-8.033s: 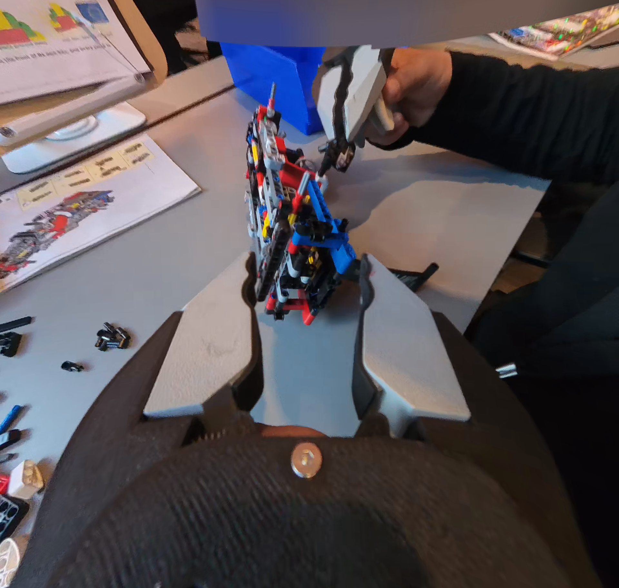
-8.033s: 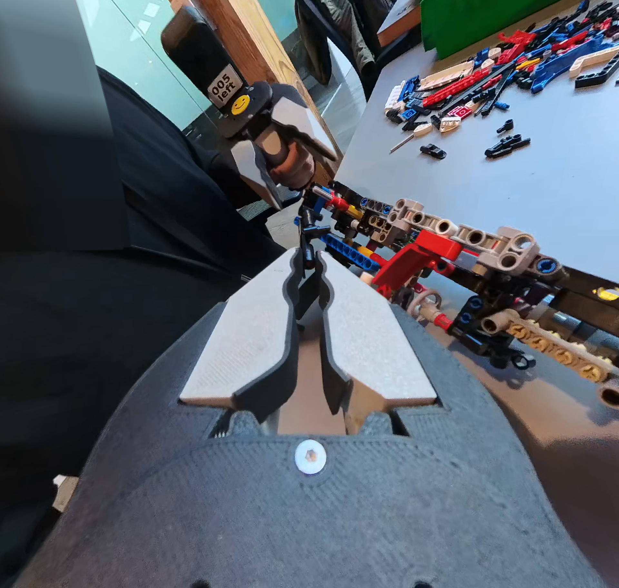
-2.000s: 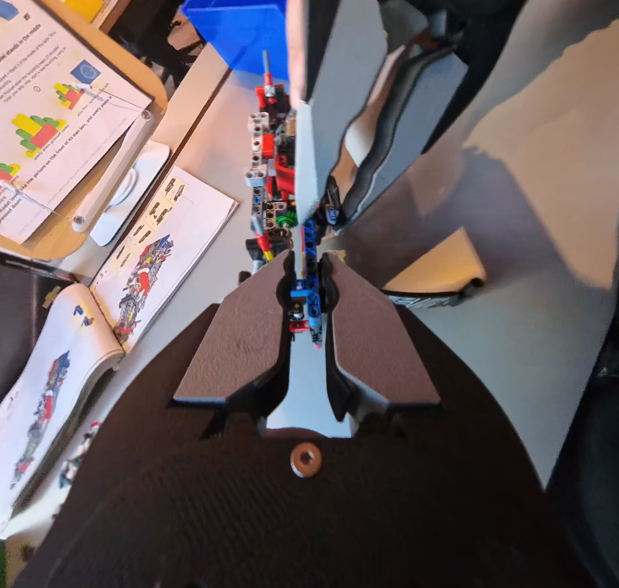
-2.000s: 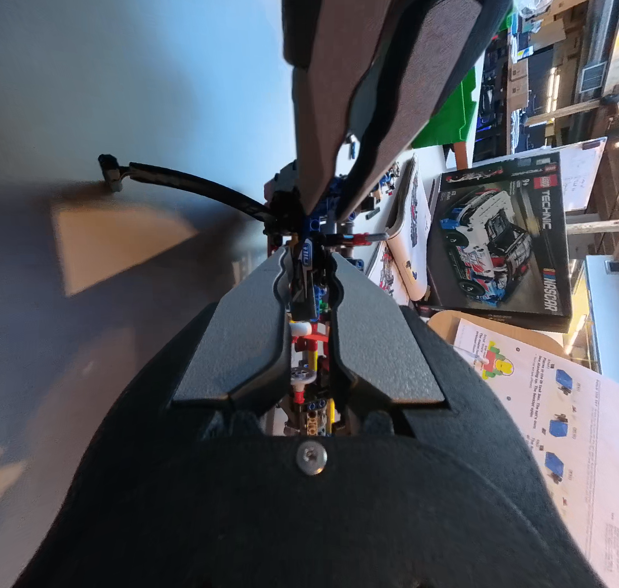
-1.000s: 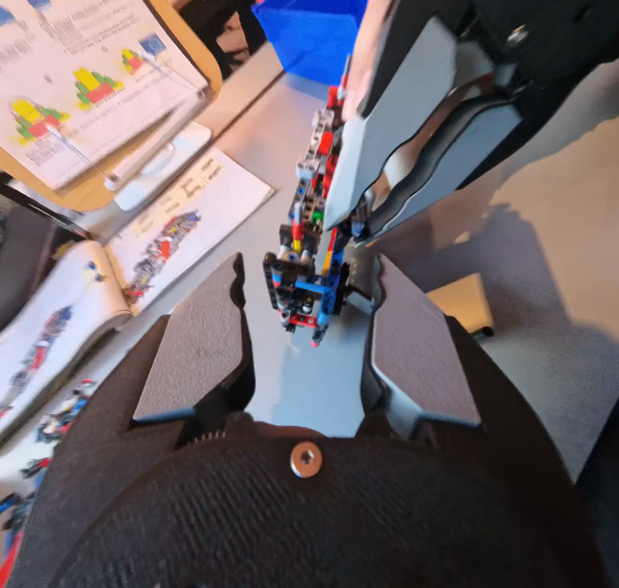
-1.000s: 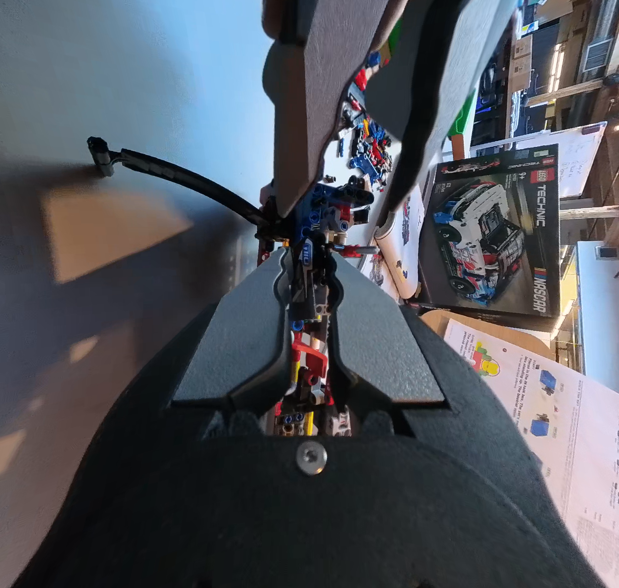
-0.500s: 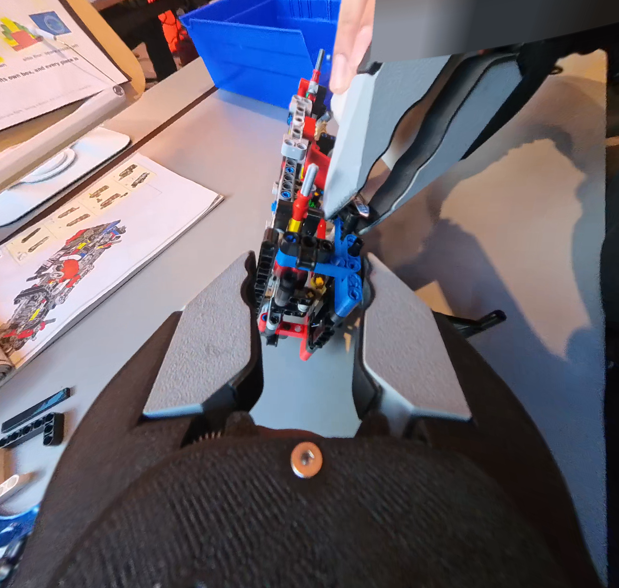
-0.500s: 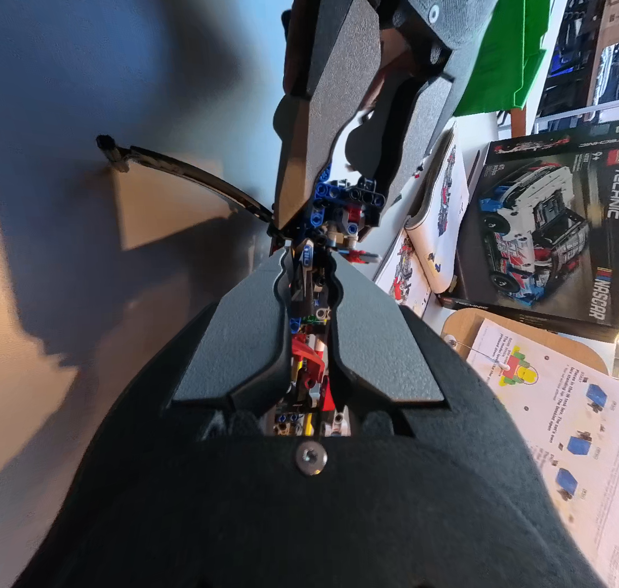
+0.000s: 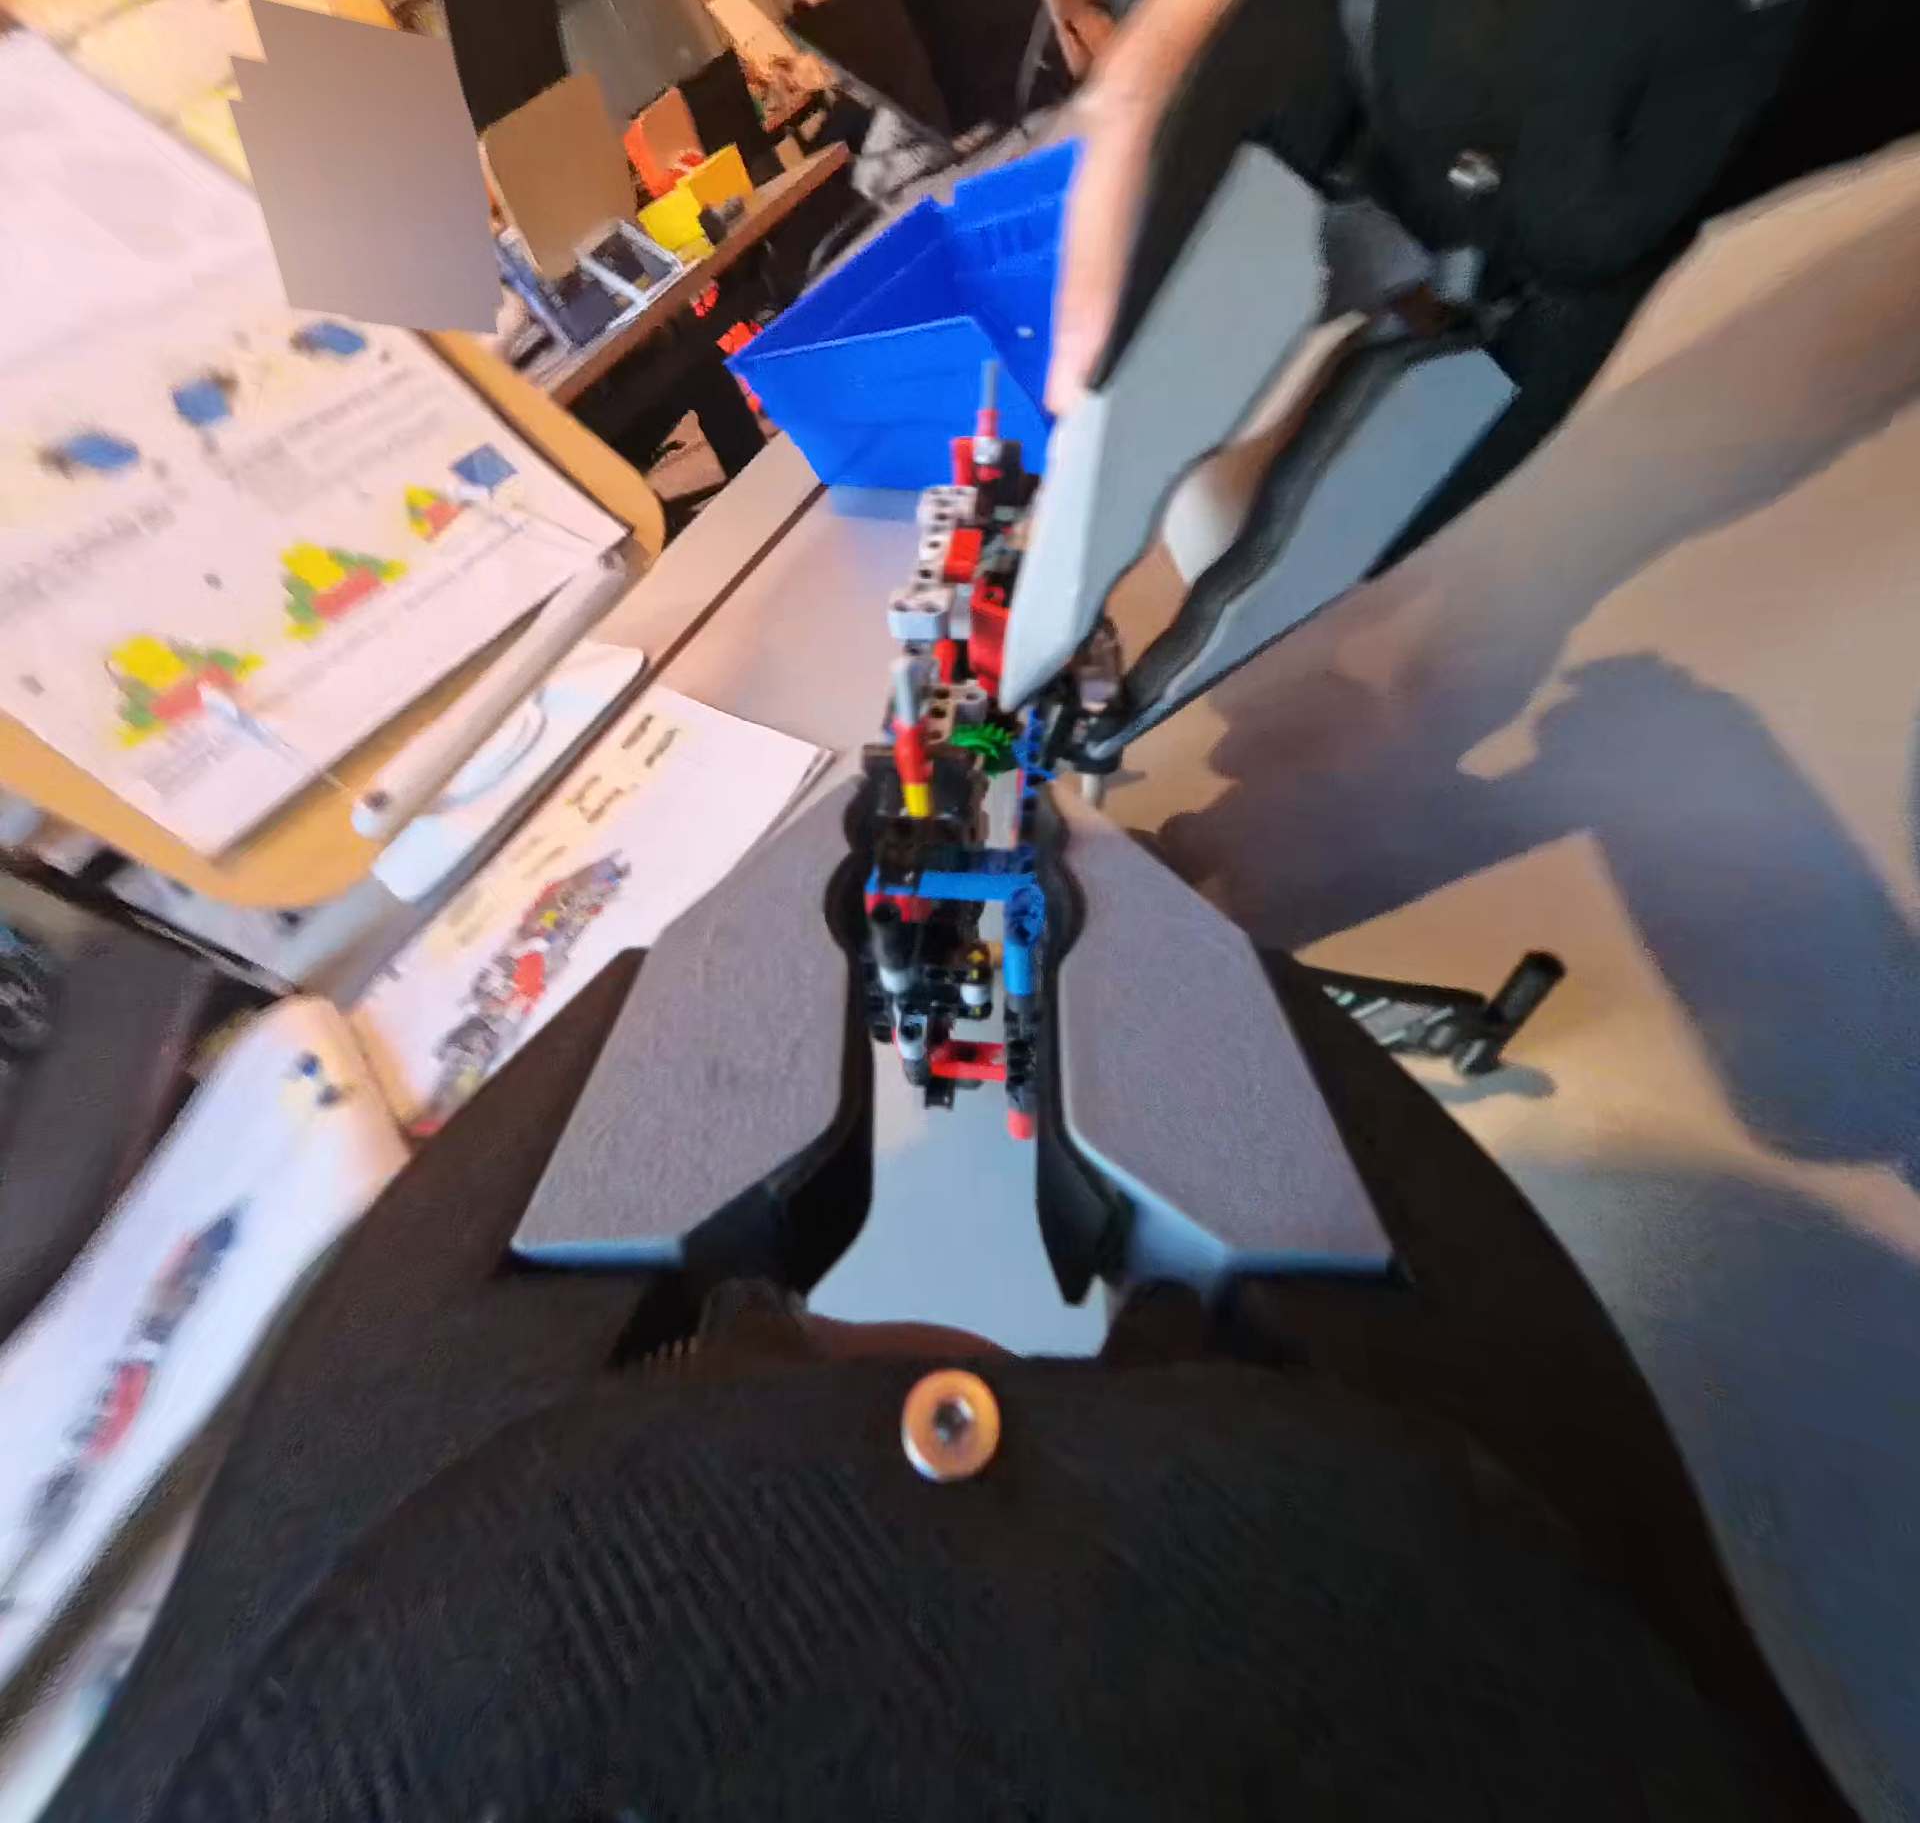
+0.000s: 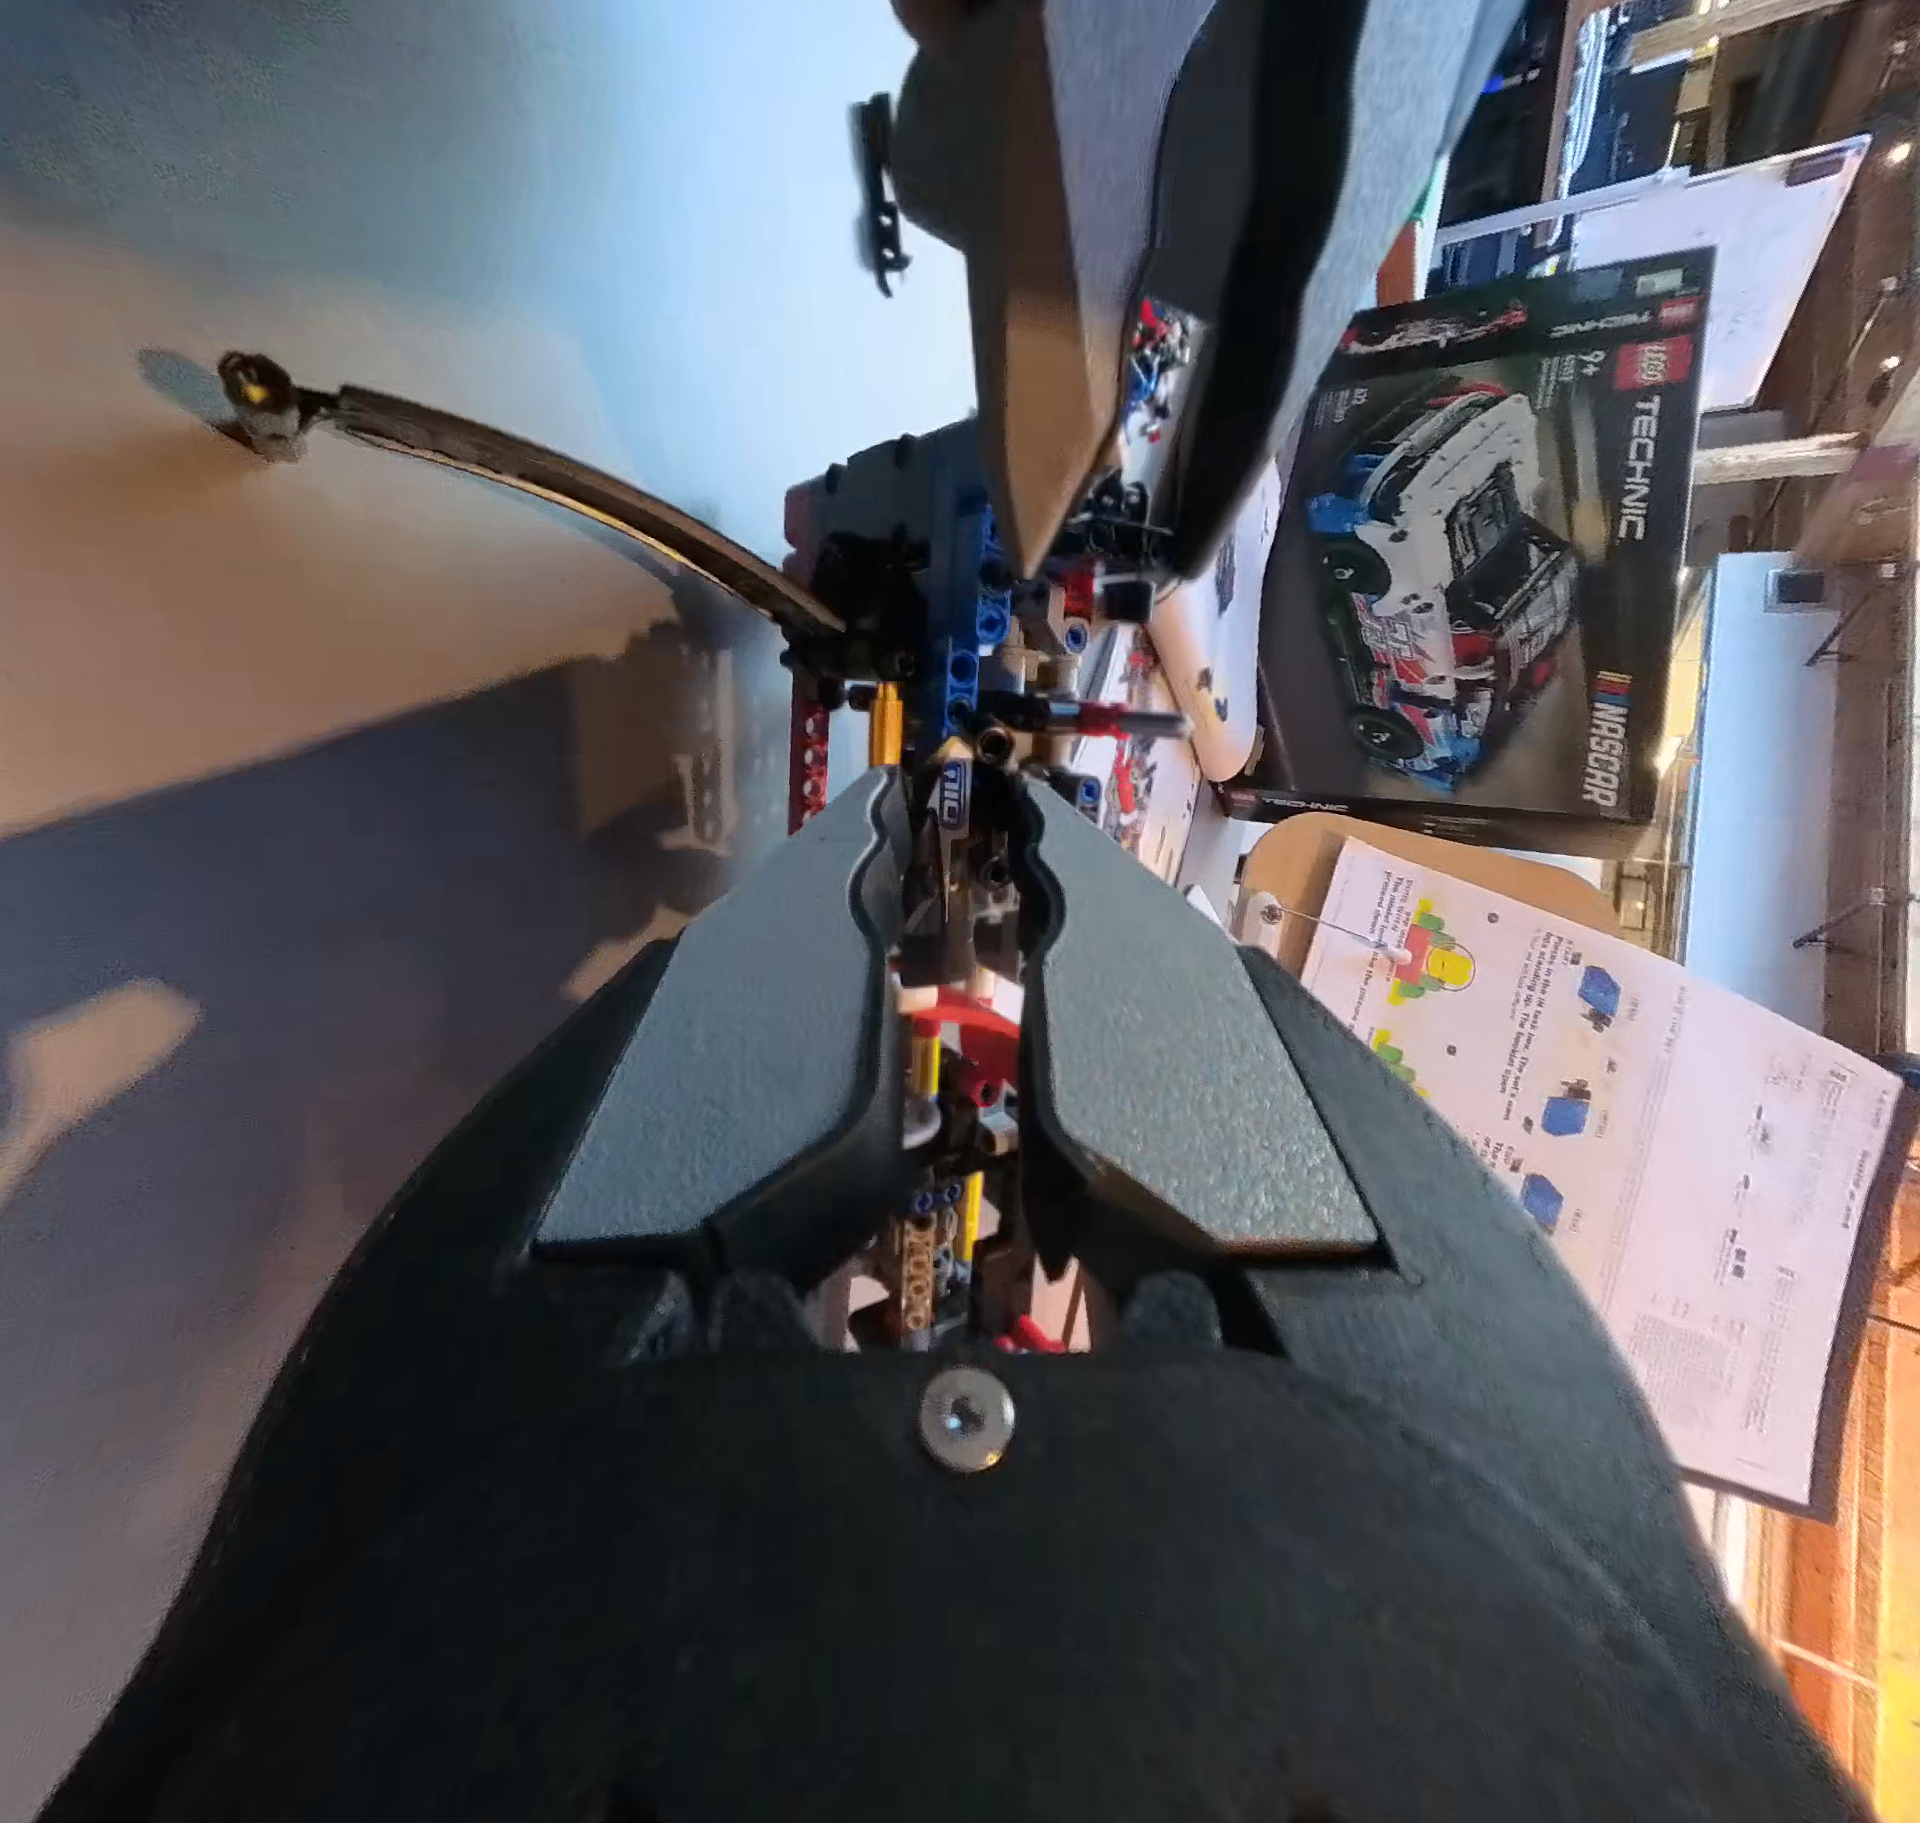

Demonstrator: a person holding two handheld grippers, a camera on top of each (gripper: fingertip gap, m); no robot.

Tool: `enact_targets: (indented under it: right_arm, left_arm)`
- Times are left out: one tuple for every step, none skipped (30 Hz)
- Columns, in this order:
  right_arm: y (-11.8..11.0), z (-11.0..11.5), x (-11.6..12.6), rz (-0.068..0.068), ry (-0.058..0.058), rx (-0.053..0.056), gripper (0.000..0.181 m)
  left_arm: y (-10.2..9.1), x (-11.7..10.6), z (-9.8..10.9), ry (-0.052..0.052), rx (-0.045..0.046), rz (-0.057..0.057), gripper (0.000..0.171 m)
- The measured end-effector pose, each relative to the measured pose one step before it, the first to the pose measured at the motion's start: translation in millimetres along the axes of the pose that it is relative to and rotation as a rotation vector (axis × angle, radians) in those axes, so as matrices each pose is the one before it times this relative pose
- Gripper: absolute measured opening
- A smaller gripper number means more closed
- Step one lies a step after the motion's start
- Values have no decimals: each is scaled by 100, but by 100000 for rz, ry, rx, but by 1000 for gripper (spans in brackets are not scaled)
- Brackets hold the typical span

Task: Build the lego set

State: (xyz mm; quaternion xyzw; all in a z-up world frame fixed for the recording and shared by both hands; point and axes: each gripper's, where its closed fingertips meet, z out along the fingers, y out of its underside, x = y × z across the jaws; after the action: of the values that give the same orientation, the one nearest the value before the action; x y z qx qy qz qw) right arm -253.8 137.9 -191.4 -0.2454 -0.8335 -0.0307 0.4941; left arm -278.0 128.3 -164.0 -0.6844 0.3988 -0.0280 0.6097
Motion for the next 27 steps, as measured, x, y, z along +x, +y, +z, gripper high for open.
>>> enact_targets:
  right_arm:
    - [-190, -47, 170, 96, 143, 985, 15]
    - [-173, -128, 303, 493, 337, 1052, 15]
    - [-196, -175, 287, 814, 43, 1460, 15]
    - [-196, -154, 113, 912, -915, 1741, 15]
    - [-146, -135, 15, 819, -1434, 1606, 15]
    - [-91, -67, 16, 909, -1298, 1540, 15]
    - [-16, -8, 68, 1291, -931, 1214, 15]
    - [124, 66, 80, 972, -907, 257, 14]
    - [224, 150, -37, 120, -1496, -415, 15]
    - [143, 154, -52, 81, -1105, -21, 15]
    - [-97, 93, -74, 485, -813, 1404, 15]
    - [-183, 58, -48, 793, -657, 2009, 14]
    - [21, 66, 103, 501, 256, 845, 15]
    - [4, 70, 97, -407, 218, 1143, 14]
    - [-87, 17, 10, -618, -154, 1219, 15]
    - [-94, 12, 55, -250, -7, 554, 15]
    - [-56, 25, 3, 128, -605, 20, 14]
    - [-12, 29, 5, 409, -791, -78, 15]
    - [32, 28, 81, 629, -307, 266, 15]
    - [-4, -20, 138, 1081, 214, 1114, 15]
    - [-100, -163, 62, 1850, 60, 2276, 15]
    - [-132, -373, 12, 2798, 78, 2937, 16]
    - [-18, -536, -68, 3381, -313, 2817, 20]
    - [272, -542, -189, 3670, -1472, 2059, 27]
    - [654, -457, -187, 4202, -2242, 626, 28]
    - [945, -254, -25, 4280, -2076, -800, 27]
    - [1036, 8, 190, 3447, -1296, -2447, 26]
  left_arm:
    - [-290, 625, 279, 385, -2361, 7578, 24]
    - [-224, 543, 303, 1048, -2142, 4719, 24]
    - [-137, 441, 271, 1639, -1530, 1688, 25]
    - [-114, 122, 201, 532, -626, -251, 23]
    - [-28, -85, 195, -325, -943, -37, 19]
    - [-32, 30, 197, 212, -1636, 2113, 15]
    - [-174, 15, 158, -516, -970, 3945, 7]
    - [-159, 23, 176, -844, -809, 4121, 3]
    - [162, -53, 266, -1061, -2136, 2944, 4]
    - [321, 3, 275, -377, -2284, 2183, 4]
    - [236, 54, 203, 251, -1036, 1178, 4]
    - [93, 174, 119, 1298, -58, -121, 5]
    - [49, -3, 22, 608, -258, -1628, 6]
    - [48, 20, -9, 1031, -320, -2355, 9]
    - [-34, -52, -94, 412, 478, -1841, 7]
    - [-18, -108, -95, -83, 711, -1304, 6]
    - [14, -97, -45, -108, 360, -1070, 4]
    - [33, -24, -7, 74, 184, -282, 4]
    - [47, -79, 37, -558, -42, 605, 4]
    - [3, -171, 25, -1270, 279, 97, 4]
    - [-117, -42, -41, -135, 1341, -1268, 4]
    - [-272, 132, -155, 997, 2685, -2073, 3]
    - [-137, 58, -221, 135, 1742, -1455, 3]
    - [-20, 25, -251, -577, 1264, 245, 3]
    - [-145, 169, -263, 97, 2295, 692, 3]
    - [-324, 354, -254, 1377, 3524, 73, 4]
    - [-226, 62, -181, -117, 3017, -1290, 3]
